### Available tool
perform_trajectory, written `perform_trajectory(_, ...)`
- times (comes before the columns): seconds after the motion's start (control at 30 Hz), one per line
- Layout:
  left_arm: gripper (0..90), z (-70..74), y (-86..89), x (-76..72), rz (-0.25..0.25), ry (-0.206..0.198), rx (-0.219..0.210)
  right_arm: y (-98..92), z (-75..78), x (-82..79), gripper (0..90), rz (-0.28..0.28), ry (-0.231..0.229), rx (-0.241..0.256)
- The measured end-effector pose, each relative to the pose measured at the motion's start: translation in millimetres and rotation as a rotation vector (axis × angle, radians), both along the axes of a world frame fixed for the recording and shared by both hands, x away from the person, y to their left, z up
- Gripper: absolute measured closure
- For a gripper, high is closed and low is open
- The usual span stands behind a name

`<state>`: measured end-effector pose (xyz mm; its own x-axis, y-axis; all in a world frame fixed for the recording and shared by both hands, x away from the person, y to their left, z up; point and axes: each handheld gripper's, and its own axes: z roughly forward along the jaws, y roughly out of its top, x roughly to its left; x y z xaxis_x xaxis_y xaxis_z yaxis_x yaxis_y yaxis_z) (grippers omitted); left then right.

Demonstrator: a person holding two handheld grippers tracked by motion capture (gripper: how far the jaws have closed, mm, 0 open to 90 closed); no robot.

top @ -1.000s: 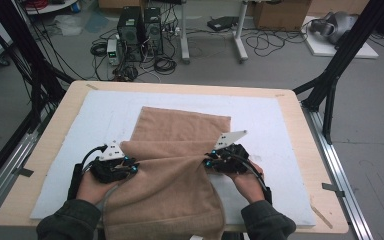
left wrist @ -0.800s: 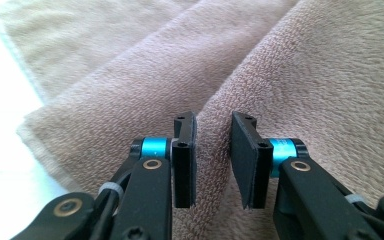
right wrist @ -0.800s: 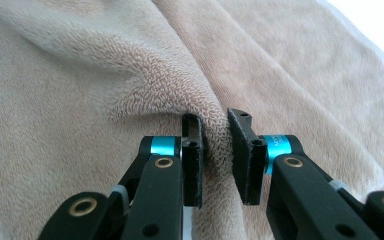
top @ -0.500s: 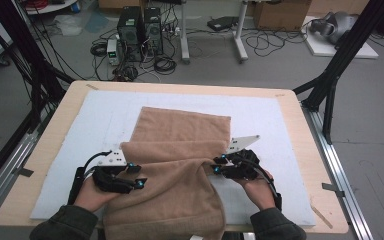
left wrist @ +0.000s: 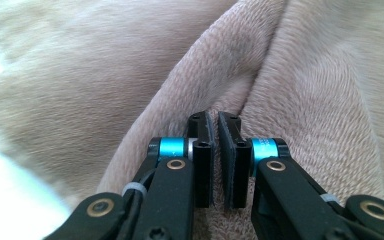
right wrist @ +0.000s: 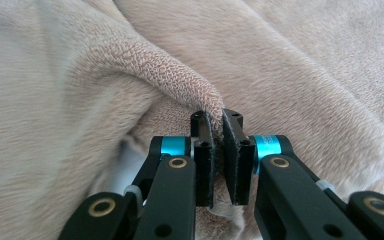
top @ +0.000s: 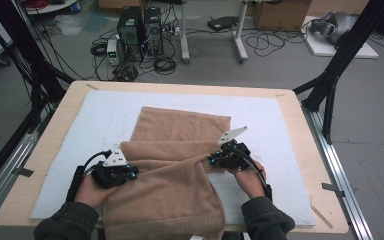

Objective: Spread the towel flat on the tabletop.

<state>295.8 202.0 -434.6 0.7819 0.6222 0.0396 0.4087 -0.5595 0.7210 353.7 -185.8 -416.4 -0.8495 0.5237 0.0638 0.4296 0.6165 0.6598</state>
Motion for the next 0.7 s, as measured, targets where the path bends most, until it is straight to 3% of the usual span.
perform_trajectory(0.1,84.4,-2.2,-0.1,4.9,0.015,0.004,-0.012,3.3,-10.3,8.5,84.4,-0.005,0.019,-0.001)
perform_trajectory(0.17,83.6,-1.7,0.2,5.0,0.009,0.007,-0.016,2.4,-9.5,8.3,82.8,-0.003,0.011,0.007)
perform_trajectory(0.27,78.5,1.0,2.0,2.3,0.014,0.009,-0.036,-3.3,-2.5,1.6,73.6,-0.017,-0.007,0.027)
perform_trajectory(0.4,68.9,3.5,7.0,-0.5,0.025,0.006,-0.054,-17.8,10.1,-19.2,65.2,-0.005,-0.069,0.111)
perform_trajectory(0.5,63.0,3.6,12.3,-1.6,0.023,0.005,-0.064,-24.0,14.9,-39.1,69.4,0.015,-0.136,0.129)
perform_trajectory(0.57,60.3,3.6,15.4,-1.9,0.026,0.02,-0.1,-22.4,14.1,-47.3,69.9,0.032,-0.161,0.111)
perform_trajectory(0.7,60.5,-0.3,15.9,-1.3,0.035,0.037,-0.101,-8.0,3.4,-44.3,69.8,0.062,-0.146,0.078)
